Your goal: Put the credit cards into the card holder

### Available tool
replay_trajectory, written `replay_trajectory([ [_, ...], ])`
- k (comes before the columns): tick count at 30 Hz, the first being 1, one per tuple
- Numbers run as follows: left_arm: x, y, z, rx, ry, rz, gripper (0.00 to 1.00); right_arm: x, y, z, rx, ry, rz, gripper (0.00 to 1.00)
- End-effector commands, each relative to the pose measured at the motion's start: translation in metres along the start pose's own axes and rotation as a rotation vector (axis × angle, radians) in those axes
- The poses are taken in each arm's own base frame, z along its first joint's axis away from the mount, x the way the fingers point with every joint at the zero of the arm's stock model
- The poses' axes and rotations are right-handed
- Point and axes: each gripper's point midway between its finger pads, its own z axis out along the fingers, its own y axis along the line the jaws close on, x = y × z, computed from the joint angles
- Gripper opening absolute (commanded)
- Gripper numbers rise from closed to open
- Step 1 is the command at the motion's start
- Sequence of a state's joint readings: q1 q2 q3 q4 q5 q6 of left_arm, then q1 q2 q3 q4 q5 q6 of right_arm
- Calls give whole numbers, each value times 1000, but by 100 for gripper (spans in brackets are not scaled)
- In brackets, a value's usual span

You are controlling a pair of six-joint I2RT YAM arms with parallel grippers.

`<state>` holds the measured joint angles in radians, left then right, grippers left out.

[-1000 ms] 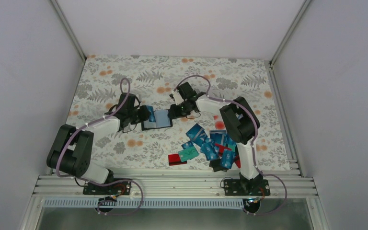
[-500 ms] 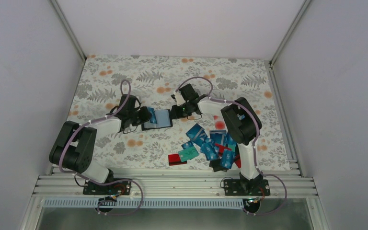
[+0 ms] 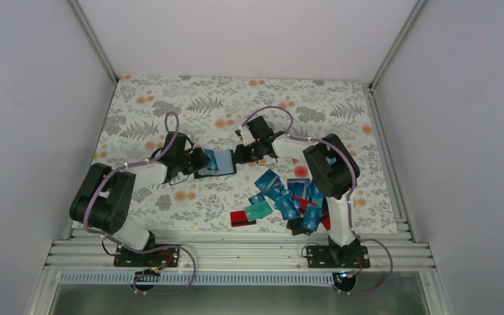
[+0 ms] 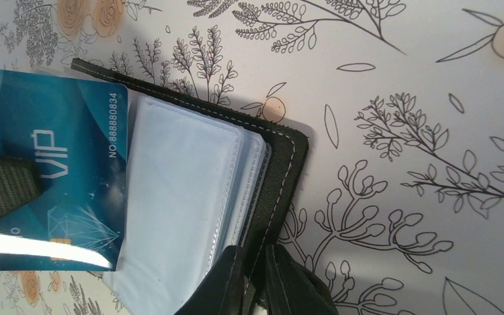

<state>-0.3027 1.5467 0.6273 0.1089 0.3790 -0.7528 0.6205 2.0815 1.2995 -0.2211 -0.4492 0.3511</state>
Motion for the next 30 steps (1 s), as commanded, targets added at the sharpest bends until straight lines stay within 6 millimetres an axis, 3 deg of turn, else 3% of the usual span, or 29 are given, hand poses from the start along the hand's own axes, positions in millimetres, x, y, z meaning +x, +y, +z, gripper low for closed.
replay_trajectory([
  [1,4,6,5,8,11,-29,2,35,-19,4,57,97,62,11],
  [11,18,25,11,-30,45,-103,2,39,-21,5,60,106,75,11],
  [30,31,22,12,-5,144,-11,2,40,-20,9,49,116,75,10],
])
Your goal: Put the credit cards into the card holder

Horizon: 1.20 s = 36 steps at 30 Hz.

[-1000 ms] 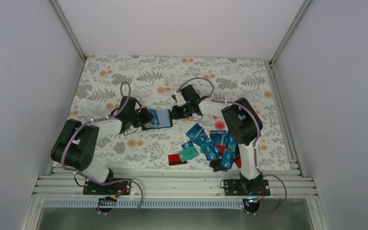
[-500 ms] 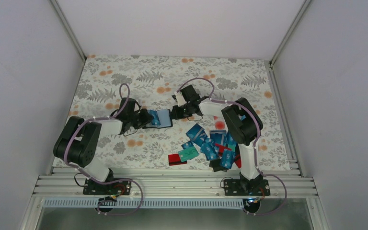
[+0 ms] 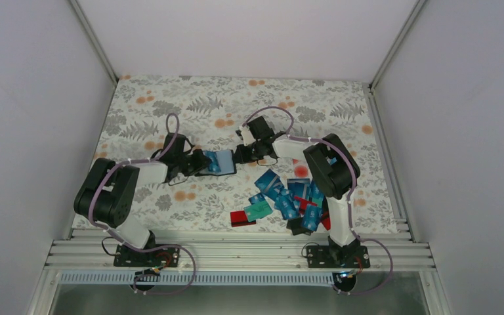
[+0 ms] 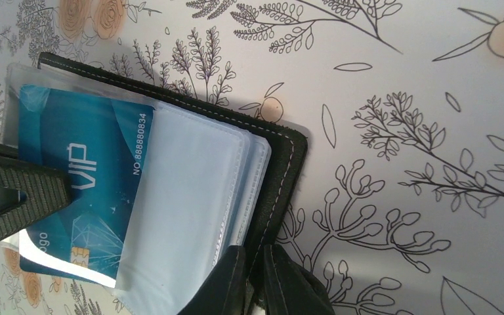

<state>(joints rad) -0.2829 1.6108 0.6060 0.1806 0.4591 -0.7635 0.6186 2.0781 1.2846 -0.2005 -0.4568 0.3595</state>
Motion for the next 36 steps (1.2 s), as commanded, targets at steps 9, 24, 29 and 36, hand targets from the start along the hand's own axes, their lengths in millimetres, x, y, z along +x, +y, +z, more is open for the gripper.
replay_trajectory([
  [9,22,12,7,-31,126,26,2,38,-20,9,54,123,69,10],
  [24,27,16,19,0,145,-15,2,41,-18,10,43,133,73,9],
  [29,29,16,23,8,153,-27,2,40,-18,10,38,131,74,9],
  [36,29,13,27,19,158,-37,2,41,-19,13,34,138,79,8],
])
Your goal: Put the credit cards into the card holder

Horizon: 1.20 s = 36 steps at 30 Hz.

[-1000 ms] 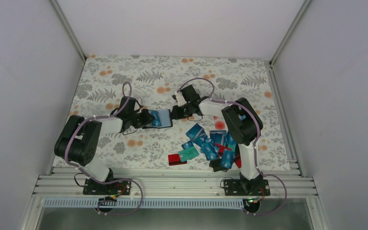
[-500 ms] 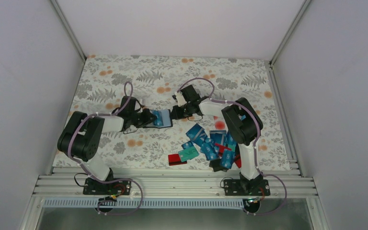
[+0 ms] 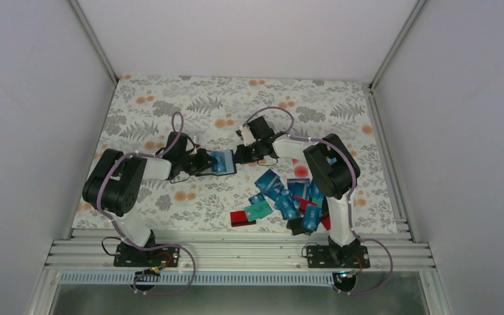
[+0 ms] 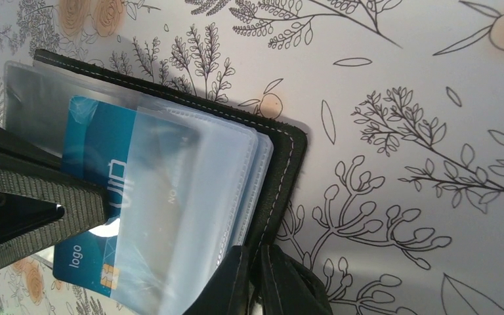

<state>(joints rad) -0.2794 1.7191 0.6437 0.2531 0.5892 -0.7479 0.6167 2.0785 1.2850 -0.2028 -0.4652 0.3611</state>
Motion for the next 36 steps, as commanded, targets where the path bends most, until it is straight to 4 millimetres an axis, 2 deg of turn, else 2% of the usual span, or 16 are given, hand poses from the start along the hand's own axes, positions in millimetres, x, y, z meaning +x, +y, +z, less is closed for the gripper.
replay_trajectory([
  [1,22,22,9,-70,70,-57,2,41,-20,14,42,134,76,8],
  [17,29,15,24,-38,95,-90,2,41,-18,15,29,136,86,8],
  [25,31,12,28,-41,100,-105,3,47,-18,17,17,145,107,7],
  [31,33,11,28,-65,102,-99,15,47,-17,16,16,142,107,7],
  [36,36,13,17,-129,100,-74,27,46,-20,14,33,138,103,7],
])
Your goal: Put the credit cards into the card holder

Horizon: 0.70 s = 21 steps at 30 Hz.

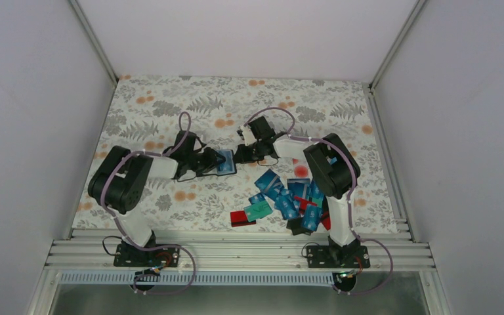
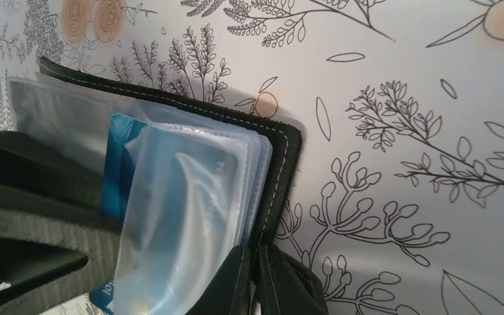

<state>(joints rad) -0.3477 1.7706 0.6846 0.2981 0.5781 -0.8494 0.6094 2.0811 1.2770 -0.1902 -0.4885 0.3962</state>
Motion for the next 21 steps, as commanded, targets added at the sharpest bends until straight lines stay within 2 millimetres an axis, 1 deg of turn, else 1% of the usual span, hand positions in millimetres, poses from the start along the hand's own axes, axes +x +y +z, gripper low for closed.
replay_trajectory([
  [1,28,32,-6,-168,67,-26,32,44,-22,13,57,133,65,7],
  [5,27,27,-19,-187,46,22,49,43,-21,12,58,129,58,7],
  [8,27,26,-25,-217,57,51,58,40,-20,10,59,122,54,7],
  [13,22,21,-34,-255,49,84,77,36,-17,7,59,113,39,7],
  [15,18,18,-40,-276,38,103,82,34,-15,5,56,107,34,7],
  [18,14,14,-51,-313,17,143,83,29,-9,-1,48,91,23,7],
  [21,11,6,-55,-317,11,202,73,25,-5,-5,43,79,8,9],
])
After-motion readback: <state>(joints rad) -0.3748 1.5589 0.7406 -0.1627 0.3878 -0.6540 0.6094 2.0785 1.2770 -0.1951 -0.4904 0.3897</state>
